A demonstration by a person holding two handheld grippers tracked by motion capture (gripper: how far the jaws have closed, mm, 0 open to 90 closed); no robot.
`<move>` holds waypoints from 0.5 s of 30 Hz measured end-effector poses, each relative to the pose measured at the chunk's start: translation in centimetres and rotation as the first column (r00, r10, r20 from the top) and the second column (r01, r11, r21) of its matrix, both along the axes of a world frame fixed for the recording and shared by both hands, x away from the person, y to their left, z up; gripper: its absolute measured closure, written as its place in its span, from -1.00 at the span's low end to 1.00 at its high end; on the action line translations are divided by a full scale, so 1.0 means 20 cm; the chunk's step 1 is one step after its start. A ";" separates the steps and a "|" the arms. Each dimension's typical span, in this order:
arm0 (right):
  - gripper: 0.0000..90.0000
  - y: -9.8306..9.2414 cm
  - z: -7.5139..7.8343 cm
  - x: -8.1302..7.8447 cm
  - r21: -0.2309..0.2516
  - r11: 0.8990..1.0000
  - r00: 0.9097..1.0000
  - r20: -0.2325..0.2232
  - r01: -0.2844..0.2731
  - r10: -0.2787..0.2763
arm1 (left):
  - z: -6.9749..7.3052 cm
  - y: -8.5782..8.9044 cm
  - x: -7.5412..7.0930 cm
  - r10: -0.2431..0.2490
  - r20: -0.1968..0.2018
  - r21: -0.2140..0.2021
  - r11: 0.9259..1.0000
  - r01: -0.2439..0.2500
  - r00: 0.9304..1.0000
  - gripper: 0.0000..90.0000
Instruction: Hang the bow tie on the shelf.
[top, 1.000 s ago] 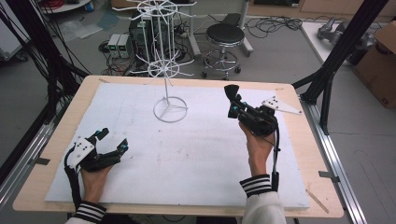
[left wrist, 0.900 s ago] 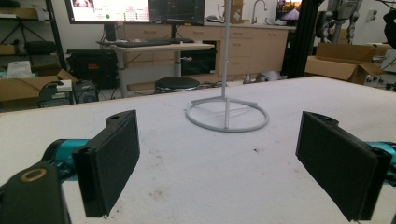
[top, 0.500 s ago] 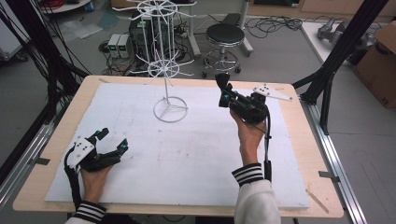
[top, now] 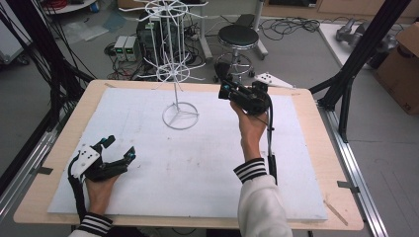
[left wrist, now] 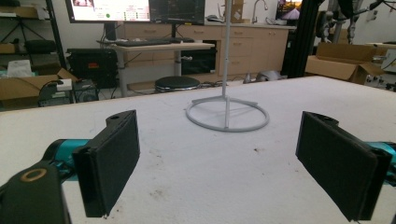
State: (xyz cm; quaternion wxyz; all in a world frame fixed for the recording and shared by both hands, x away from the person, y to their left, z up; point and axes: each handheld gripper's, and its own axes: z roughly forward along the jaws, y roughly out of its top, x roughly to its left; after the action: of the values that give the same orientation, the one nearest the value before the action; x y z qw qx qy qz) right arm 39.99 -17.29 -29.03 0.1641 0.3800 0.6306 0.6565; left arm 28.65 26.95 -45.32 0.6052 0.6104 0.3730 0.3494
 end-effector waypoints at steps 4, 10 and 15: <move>0.70 0.04 0.02 0.04 0.015 1.000 1.000 -0.002 -0.011 0.011 | 0.00 0.00 0.00 0.001 0.002 0.001 1.000 -0.001 1.000 -0.69; 0.70 0.08 0.05 0.07 0.002 1.000 1.000 0.008 -0.014 0.014 | 0.00 0.00 0.00 -0.002 0.001 0.001 1.000 0.002 1.000 -0.69; 0.70 0.10 0.04 0.10 -0.029 0.999 1.000 0.021 -0.018 0.019 | 0.00 0.00 0.00 -0.002 0.000 -0.001 1.000 0.002 1.000 -0.69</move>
State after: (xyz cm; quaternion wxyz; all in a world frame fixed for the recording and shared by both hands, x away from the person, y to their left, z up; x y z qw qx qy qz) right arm 41.97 -15.19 -28.14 0.1701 0.3646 0.6416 0.6531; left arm 28.66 26.93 -45.33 0.6058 0.6104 0.3724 0.3488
